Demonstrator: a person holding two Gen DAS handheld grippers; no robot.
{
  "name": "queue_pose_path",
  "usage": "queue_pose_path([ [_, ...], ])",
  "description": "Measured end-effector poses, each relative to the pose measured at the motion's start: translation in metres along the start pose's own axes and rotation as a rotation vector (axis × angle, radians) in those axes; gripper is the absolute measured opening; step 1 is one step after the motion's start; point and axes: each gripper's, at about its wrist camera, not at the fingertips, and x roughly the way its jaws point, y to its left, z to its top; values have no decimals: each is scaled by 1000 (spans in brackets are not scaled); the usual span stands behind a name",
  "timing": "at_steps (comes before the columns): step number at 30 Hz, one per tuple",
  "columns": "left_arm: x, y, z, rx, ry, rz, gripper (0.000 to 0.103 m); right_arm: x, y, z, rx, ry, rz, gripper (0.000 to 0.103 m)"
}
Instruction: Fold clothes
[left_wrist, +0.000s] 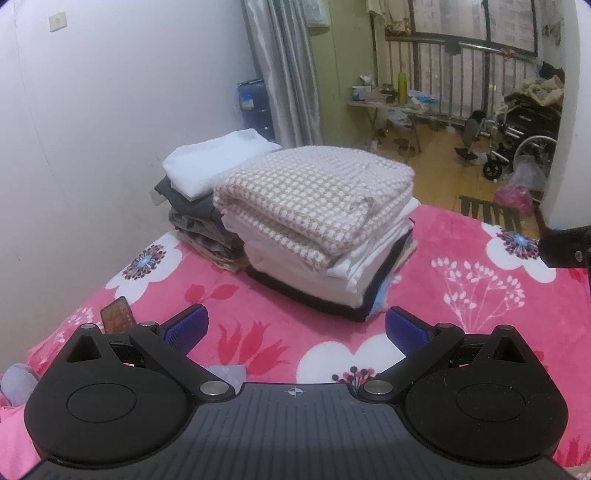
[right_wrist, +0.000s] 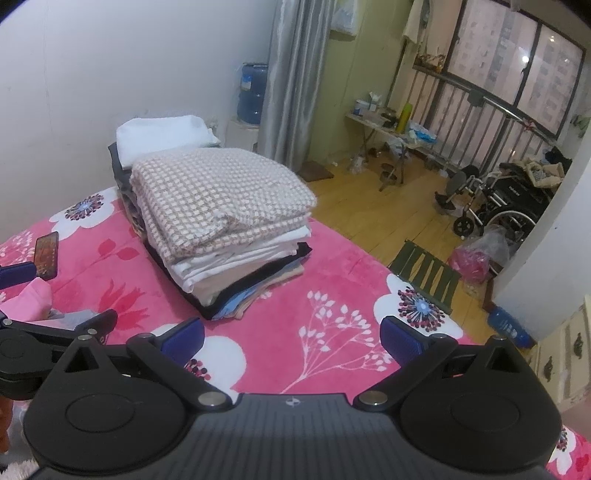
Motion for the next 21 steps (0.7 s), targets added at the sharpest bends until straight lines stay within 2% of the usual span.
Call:
queue_pose_path([
  [21, 1, 2, 0, -6, 7, 4, 103, 0, -1, -1, -2, 1, -6, 103],
])
